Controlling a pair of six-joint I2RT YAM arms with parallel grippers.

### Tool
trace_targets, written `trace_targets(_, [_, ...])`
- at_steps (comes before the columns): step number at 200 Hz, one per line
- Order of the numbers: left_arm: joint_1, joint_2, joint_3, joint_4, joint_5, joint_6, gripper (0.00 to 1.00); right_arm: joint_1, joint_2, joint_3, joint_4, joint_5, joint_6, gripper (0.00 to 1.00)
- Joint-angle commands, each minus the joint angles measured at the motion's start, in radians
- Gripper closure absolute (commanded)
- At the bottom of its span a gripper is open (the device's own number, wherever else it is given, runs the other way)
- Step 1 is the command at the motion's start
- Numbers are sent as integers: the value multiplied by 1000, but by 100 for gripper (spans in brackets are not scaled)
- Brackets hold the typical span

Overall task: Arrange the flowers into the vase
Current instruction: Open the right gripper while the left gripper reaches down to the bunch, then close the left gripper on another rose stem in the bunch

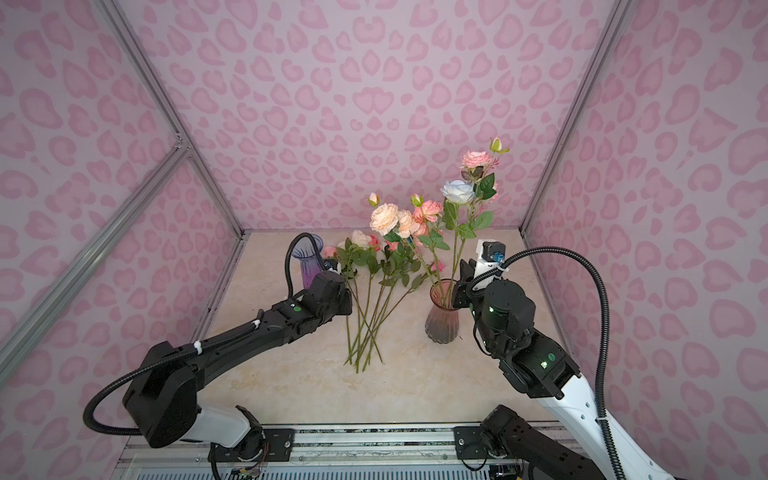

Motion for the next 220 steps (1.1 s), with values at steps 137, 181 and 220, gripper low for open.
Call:
trace_targets(137, [3, 453, 247, -132, 44, -32, 79, -4, -39, -51, 30, -27, 4, 78])
trace_targets(181, [3, 439, 225, -97, 62, 16, 76, -5, -41, -45, 30, -32, 9, 78])
trace_targets(220, [2, 410, 208, -72, 65, 33, 97, -5, -40, -35, 28, -34, 14, 78])
